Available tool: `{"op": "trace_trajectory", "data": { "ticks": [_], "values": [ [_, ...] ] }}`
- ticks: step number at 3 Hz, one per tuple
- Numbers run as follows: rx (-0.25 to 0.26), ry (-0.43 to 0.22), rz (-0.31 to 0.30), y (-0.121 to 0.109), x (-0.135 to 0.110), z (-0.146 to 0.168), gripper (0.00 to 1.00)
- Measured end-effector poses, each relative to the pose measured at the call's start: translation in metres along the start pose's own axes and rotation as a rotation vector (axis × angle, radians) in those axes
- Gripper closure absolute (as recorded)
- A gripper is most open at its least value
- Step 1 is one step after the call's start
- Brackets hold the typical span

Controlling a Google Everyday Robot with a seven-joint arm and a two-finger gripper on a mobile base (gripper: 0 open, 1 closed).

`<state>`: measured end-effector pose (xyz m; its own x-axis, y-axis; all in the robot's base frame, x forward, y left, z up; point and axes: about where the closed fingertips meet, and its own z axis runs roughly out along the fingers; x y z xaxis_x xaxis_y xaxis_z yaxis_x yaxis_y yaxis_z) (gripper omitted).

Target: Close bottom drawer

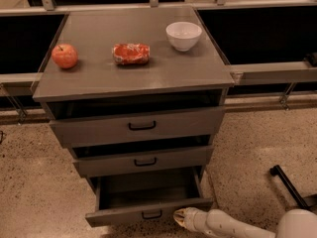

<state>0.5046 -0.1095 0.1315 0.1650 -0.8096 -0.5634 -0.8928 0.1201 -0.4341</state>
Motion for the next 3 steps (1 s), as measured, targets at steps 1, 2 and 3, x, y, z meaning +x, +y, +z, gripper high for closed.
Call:
{"op": "trace_trajectory", "data": {
  "ticks": [1,2,3],
  "values": [
    [0.0,0.0,0.0,0.0,0.0,0.0,1.0],
    [0.012,0.004,-0.007,-0.004,0.005,0.013,1.0],
    [0.022,0.017,-0.019,-0.015,0.013,0.034,1.0]
  ]
}}
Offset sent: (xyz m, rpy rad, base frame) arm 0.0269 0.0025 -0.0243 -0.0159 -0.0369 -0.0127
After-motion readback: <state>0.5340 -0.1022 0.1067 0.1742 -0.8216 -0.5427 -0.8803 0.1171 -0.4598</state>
